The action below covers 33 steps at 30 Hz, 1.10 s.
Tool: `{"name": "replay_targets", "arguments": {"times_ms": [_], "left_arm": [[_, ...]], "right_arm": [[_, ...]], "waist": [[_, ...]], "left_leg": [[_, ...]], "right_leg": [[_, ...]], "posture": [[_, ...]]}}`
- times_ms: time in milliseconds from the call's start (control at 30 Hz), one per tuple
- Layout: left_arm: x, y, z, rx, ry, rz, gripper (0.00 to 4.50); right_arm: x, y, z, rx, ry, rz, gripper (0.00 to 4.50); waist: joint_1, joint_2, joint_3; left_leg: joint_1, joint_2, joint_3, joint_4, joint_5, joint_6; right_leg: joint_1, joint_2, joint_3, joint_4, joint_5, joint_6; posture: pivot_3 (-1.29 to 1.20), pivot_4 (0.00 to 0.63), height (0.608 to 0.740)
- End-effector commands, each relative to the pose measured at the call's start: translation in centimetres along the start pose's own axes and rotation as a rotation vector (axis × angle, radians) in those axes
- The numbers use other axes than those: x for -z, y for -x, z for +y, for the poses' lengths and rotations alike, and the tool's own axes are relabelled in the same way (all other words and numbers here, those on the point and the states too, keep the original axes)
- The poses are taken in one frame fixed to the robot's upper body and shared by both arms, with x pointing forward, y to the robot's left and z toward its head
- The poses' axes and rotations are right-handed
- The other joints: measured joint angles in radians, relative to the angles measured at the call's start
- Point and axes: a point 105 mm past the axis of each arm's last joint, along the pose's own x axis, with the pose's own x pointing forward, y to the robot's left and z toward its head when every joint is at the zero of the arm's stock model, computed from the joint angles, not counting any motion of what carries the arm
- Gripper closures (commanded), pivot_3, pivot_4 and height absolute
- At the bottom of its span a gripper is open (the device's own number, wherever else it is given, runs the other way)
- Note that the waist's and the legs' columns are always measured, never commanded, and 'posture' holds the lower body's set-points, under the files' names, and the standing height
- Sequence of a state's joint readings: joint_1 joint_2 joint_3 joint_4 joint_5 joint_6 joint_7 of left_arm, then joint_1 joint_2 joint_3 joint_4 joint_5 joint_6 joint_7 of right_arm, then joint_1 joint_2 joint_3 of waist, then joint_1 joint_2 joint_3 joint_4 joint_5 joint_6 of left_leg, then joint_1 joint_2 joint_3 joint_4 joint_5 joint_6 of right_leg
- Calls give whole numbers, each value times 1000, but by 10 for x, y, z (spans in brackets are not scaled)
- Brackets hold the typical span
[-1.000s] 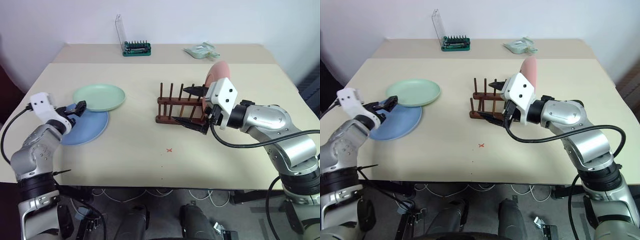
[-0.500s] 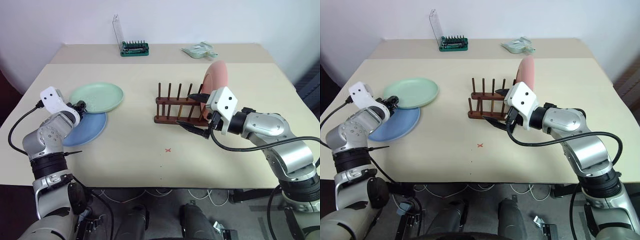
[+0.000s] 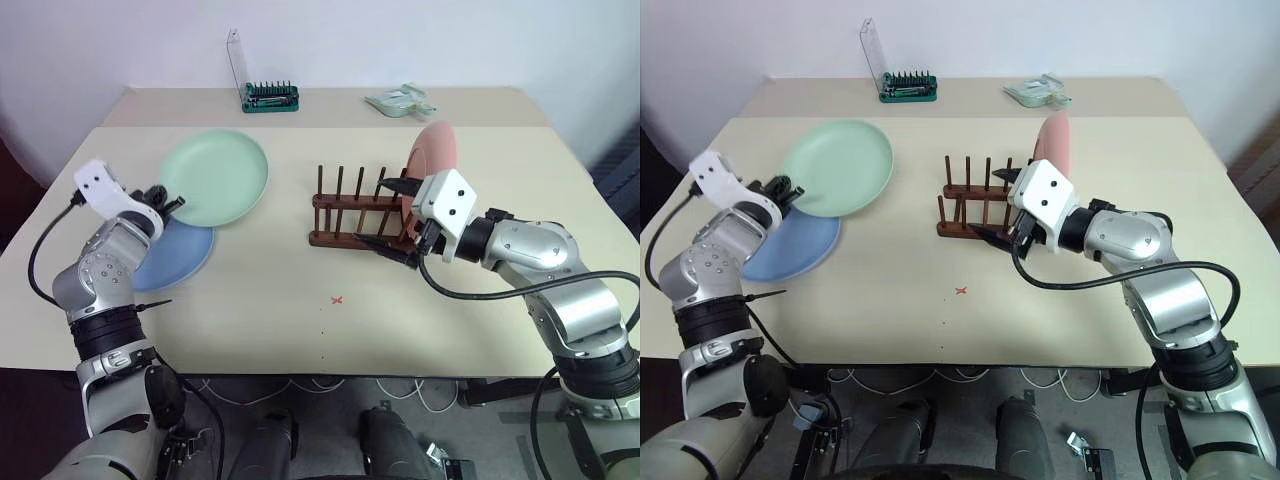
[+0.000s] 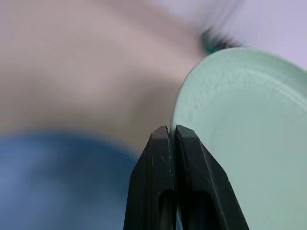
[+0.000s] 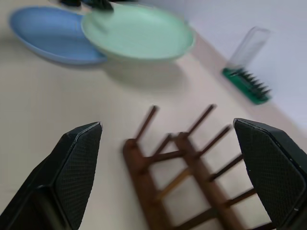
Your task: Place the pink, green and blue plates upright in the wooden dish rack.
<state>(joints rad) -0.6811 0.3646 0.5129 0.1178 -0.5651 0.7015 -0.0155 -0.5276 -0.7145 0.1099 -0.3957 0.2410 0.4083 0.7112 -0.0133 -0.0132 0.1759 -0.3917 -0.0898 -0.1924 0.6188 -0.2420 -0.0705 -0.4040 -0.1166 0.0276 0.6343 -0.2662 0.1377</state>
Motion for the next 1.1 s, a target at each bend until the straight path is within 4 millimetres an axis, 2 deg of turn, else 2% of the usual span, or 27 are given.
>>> {"name": "replay_targets", "arguments": {"times_ms": [33,167,233,367,433,700,800,1033,1067,1100], "left_arm": [[-44,6,-60,169,-149,-209,4472],[-46,18,-120,319,-248,-302,4472],[-43,23,-138,337,-295,-331,4472],[-47,28,-149,292,-298,-401,4472],[-49,36,-163,312,-365,-435,4472],[-41,46,-180,355,-299,-409,4472],[-39,49,-185,376,-299,-400,4500],[-35,45,-178,365,-274,-366,4500],[-33,44,-177,367,-269,-357,4500],[-33,44,-176,369,-266,-352,4500]], "right_arm": [[-19,-8,-4,15,233,-48,0],[-28,-25,-8,65,437,-67,0],[-29,-34,-10,92,538,-58,0],[-34,-47,-11,130,628,-75,0],[-32,-55,-3,113,688,-72,0],[-19,-66,8,94,743,-51,0],[-18,-67,5,108,757,-41,839],[-18,-68,0,146,798,-33,4285],[-18,-68,0,149,801,-36,4465],[-19,-68,0,151,803,-38,4465]], "waist": [[0,0,0],[0,0,0],[-1,0,0],[-7,0,0],[-7,0,0],[0,0,0],[-2,0,0],[-4,0,0],[-4,0,0],[-4,0,0]], "left_leg": [[0,0,0,0,0,0],[0,0,1,1,0,0],[0,0,1,2,0,-1],[0,0,2,2,0,-1],[0,0,2,2,0,-1],[-1,0,2,4,0,-1],[0,0,2,4,0,-1],[0,0,2,4,0,-1],[0,0,2,4,0,-1],[0,0,2,4,0,-1]], "right_leg": [[0,0,0,0,0,0],[1,0,0,-1,0,1],[1,0,0,-1,1,1],[0,0,1,0,1,1],[0,1,1,0,1,1],[1,0,1,0,1,1],[1,0,1,0,1,1],[1,1,1,0,1,1],[1,1,1,0,1,1],[1,1,1,0,1,1]], "posture": [[0,150,740],[0,150,740],[0,150,740],[0,150,740],[0,150,740],[0,150,740],[0,150,740],[0,150,740],[0,150,740],[0,150,740]]}}
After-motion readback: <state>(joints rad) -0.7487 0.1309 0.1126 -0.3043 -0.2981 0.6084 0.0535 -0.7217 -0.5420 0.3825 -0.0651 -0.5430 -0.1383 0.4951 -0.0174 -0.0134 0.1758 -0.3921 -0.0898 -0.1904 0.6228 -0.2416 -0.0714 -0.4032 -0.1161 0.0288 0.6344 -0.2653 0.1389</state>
